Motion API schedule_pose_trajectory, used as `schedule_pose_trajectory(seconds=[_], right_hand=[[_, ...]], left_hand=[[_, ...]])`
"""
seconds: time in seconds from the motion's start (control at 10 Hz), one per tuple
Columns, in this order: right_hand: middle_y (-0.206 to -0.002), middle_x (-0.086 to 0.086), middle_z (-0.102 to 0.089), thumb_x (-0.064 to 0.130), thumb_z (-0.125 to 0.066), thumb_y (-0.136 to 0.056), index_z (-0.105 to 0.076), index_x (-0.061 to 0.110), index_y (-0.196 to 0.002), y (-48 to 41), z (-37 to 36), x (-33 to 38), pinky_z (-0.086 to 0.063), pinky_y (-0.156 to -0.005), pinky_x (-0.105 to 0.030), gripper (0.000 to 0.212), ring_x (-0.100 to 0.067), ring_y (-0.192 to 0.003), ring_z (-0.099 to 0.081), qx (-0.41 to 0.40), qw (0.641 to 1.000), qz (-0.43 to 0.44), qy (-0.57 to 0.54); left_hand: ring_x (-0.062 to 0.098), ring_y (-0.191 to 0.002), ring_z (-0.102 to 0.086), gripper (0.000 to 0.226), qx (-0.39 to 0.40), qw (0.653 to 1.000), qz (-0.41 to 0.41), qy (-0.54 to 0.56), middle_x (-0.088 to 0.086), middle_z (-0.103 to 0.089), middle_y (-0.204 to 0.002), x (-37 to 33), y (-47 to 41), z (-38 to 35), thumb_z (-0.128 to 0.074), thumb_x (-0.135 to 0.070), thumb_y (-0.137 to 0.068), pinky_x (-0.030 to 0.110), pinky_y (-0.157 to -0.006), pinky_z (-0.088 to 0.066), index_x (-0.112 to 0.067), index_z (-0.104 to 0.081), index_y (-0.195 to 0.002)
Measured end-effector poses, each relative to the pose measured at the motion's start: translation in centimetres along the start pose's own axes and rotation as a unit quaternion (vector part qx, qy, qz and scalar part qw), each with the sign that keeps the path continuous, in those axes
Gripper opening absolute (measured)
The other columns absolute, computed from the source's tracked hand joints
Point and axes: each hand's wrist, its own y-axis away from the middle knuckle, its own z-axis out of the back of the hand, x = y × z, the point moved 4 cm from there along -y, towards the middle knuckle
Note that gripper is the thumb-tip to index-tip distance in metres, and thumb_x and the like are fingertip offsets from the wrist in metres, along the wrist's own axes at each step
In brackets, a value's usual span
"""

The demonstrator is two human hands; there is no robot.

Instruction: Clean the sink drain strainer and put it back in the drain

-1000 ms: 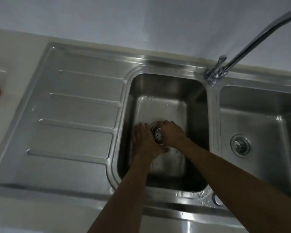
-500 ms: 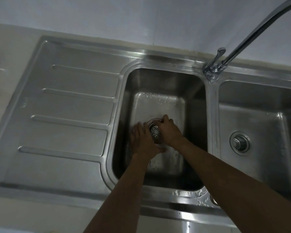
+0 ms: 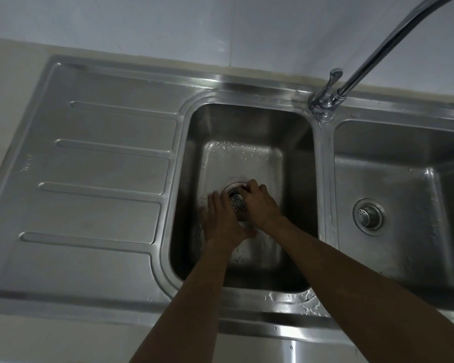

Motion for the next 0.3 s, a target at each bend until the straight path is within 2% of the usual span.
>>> schedule_pose_trajectory(seconds=[0.1,0.2,0.3], right_hand=[[-0.154,-0.005,-0.029,0.033,-0.067,-0.093,-0.042,0.015,-0.148,0.6,0.3,-0.4,-0.05,-0.097,-0.044,0.063,-0.03,-0.129,-0.038,0.021,1.0,0.011,-0.012],[-0.158,-0.003,-0.029,0.035,-0.064,-0.094,-0.036,0.02,-0.153,1.6,1.2,-1.0,-0.047,-0.103,-0.047,0.067,-0.032,-0.131,-0.042,0.049,0.998,0.021,-0.046],[-0.148,-0.01,-0.043,0.029,-0.061,-0.095,-0.037,0.02,-0.151,2.3,3.3,-1.2,-0.047,-0.102,-0.045,0.062,-0.035,-0.126,-0.048,0.029,0.997,0.027,-0.067]], left_hand=[[0.032,-0.155,-0.003,0.139,0.008,1.0,-0.008,-0.004,0.013,-0.006,-0.166,-0.1,0.4,0.4,-0.071,-0.084,-0.059,0.055,-0.122,-0.01,-0.014,-0.003,-0.158],[0.033,-0.151,-0.014,0.116,0.011,1.0,-0.024,0.007,0.012,-0.017,-0.163,-0.1,1.4,1.6,-0.065,-0.076,-0.074,0.053,-0.12,-0.016,-0.015,-0.013,-0.157],[0.03,-0.139,-0.034,0.085,-0.034,0.999,-0.032,-0.017,0.008,-0.04,-0.149,-0.7,1.6,4.1,-0.049,-0.075,-0.085,0.051,-0.115,-0.029,-0.019,-0.035,-0.148]])
